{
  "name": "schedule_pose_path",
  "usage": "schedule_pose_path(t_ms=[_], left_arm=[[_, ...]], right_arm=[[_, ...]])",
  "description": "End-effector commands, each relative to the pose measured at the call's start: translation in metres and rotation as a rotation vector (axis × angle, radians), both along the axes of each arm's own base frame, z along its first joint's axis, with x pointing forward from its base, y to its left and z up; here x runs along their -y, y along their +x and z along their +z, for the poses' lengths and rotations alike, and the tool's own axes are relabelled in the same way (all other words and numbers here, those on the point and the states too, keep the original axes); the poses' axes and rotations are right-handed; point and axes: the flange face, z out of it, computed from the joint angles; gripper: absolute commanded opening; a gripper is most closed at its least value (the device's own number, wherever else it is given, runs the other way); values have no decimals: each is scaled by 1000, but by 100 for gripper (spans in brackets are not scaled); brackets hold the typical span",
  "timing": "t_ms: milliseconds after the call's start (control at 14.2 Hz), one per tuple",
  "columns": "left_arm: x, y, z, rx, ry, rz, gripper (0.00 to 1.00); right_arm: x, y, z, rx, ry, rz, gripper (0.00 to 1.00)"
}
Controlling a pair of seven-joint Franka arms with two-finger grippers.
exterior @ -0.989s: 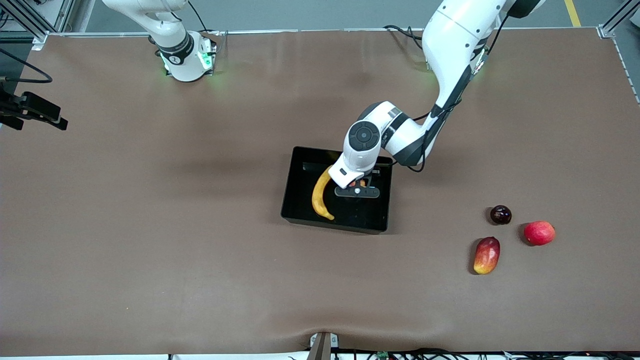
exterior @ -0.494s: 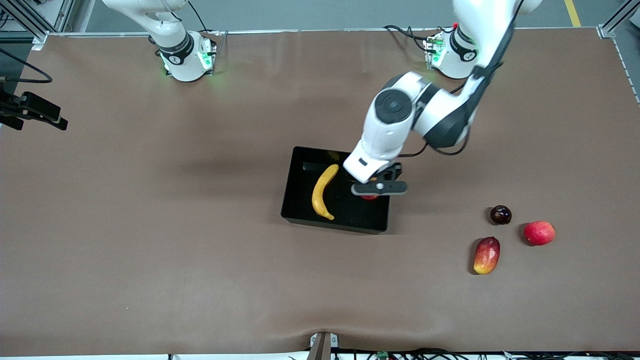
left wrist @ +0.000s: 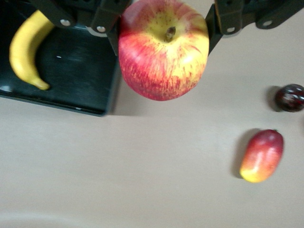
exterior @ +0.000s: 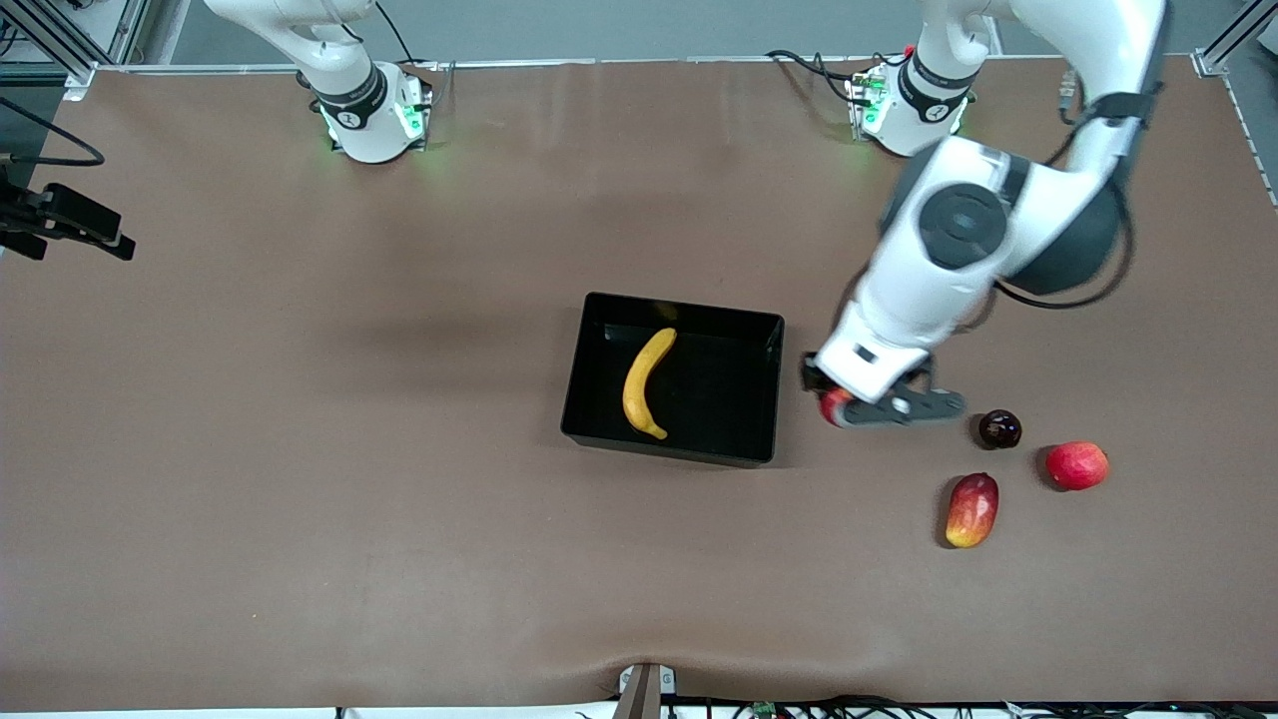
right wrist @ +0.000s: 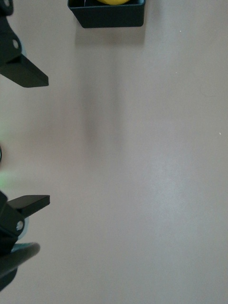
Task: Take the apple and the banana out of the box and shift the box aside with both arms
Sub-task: 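Carry the apple with the left gripper and set it beside the mango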
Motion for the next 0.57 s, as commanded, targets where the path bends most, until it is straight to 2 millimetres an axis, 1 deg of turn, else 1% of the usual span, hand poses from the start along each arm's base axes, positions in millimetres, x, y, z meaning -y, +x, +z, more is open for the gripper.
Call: schedule_pose_path(t_ms=[0, 141, 212, 283, 353, 494], left_arm=[[-50, 20, -15, -39, 1, -59, 0], [-96, 39, -35, -49, 7, -82, 0], [-117, 48, -50, -49, 2, -102, 0], [-142, 57, -61, -34, -2, -132, 0], [-162, 66, -72, -9, -8, -162, 0], [-187, 76, -100, 7, -11, -200, 0]], right_arm=[[4, 1, 2, -1, 1, 5, 100], [4, 0, 3, 1, 1, 5, 100], [4, 1, 2, -1, 1, 5, 100], [4, 1, 1, -2, 2, 5, 100], [4, 0, 3, 1, 1, 3, 100], [4, 1, 1, -2, 2, 5, 100]])
